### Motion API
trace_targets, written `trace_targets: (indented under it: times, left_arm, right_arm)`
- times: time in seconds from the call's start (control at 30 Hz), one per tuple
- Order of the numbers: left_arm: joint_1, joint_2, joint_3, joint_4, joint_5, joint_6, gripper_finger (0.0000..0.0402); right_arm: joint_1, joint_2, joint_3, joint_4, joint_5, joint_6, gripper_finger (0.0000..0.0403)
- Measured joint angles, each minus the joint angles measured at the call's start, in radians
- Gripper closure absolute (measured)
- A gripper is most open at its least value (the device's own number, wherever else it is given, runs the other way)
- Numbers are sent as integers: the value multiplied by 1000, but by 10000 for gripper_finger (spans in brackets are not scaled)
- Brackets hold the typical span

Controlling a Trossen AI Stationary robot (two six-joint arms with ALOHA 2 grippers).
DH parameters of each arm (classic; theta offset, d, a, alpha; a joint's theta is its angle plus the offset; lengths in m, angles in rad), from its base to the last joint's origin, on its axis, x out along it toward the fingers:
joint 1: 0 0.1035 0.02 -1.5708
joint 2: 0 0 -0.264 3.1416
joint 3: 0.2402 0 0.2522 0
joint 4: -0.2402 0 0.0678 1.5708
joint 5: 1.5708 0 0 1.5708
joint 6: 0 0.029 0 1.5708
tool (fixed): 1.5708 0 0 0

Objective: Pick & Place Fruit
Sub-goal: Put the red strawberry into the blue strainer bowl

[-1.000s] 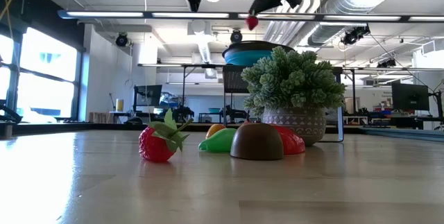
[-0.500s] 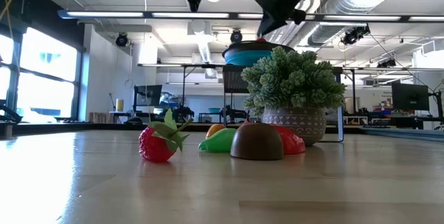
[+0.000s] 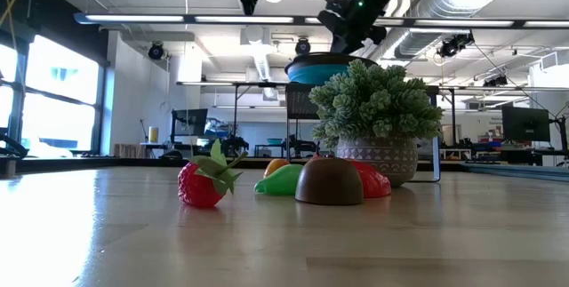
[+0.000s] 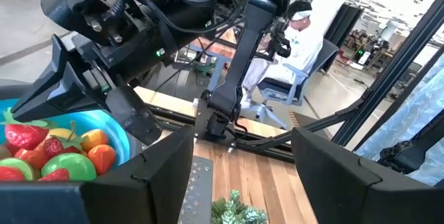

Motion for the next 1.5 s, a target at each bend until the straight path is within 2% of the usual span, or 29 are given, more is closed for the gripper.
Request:
trace_targets:
  times: [0.13, 0.33, 0.43, 0.57, 0.83, 1.0, 1.27, 1.5]
  left_arm:
    - [0, 0, 0, 0, -5, -3, 164]
    - [0, 0, 0, -1, -19, -26, 164]
    - [0, 0, 0, -7, -19, -26, 164]
    - [0, -3, -1, -8, -20, -27, 164]
    - [0, -25, -1, -6, -27, -18, 165]
    - [-11, -48, -1, -93, -30, -2, 165]
    - [-89, -91, -1, -344, -126, 38, 165]
    - [-188, -116, 0, -475, -228, 53, 165]
  right_arm:
    - [1, 0, 0, 7, 3, 0, 366]
    - [3, -7, 0, 4, -7, 0, 303]
    - [14, -43, 0, -1, -14, 6, 292]
    - [44, -115, 0, -3, -67, 7, 303]
    - [127, -252, 0, 0, -231, -25, 364]
    - [180, -303, 0, 0, -279, -25, 396]
    - [265, -331, 0, -3, -291, -19, 399]
    - [314, -331, 0, -3, -266, -14, 399]
